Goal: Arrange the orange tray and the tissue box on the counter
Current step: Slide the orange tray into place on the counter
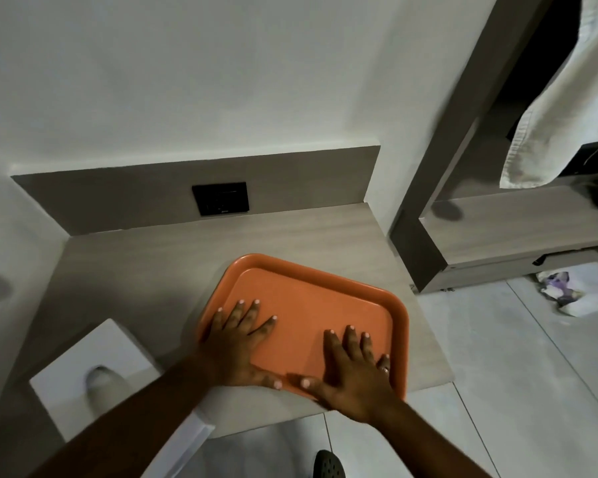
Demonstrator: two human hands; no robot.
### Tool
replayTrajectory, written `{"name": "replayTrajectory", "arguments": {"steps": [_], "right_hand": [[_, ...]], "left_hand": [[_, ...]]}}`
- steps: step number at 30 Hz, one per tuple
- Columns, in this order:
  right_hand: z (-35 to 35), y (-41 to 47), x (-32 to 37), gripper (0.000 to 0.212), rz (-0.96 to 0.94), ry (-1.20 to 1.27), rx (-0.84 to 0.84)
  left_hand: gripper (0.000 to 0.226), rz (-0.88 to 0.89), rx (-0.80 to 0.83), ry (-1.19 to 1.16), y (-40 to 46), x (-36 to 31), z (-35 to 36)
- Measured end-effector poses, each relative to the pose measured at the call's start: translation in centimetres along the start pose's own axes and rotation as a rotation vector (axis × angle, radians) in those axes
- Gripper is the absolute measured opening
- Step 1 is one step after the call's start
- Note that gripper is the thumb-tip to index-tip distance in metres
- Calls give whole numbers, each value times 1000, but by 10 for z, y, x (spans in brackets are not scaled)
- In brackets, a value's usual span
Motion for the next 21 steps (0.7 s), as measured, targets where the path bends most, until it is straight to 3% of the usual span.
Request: {"name": "replayTrajectory", "arguments": {"steps": [5, 12, 21], "right_hand": [[16, 4, -8, 129, -4, -133, 6], [-46, 53, -50, 122, -206, -308, 123], [-42, 66, -58, 116, -188, -298, 41]], "left_hand": [[124, -33, -14, -52, 4, 0, 9], [129, -316, 26, -262, 25, -37, 15], [125, -241, -120, -201, 33, -35, 9]]}}
Point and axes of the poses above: each hand's wrist, its own y-axis towards the middle knuckle, its own z-axis out of the palm, x = y × z, the point moved 6 cm from there along y, towards the middle knuckle, and after that the axes turned 5 degrees about -y, right-handed, at the moved point
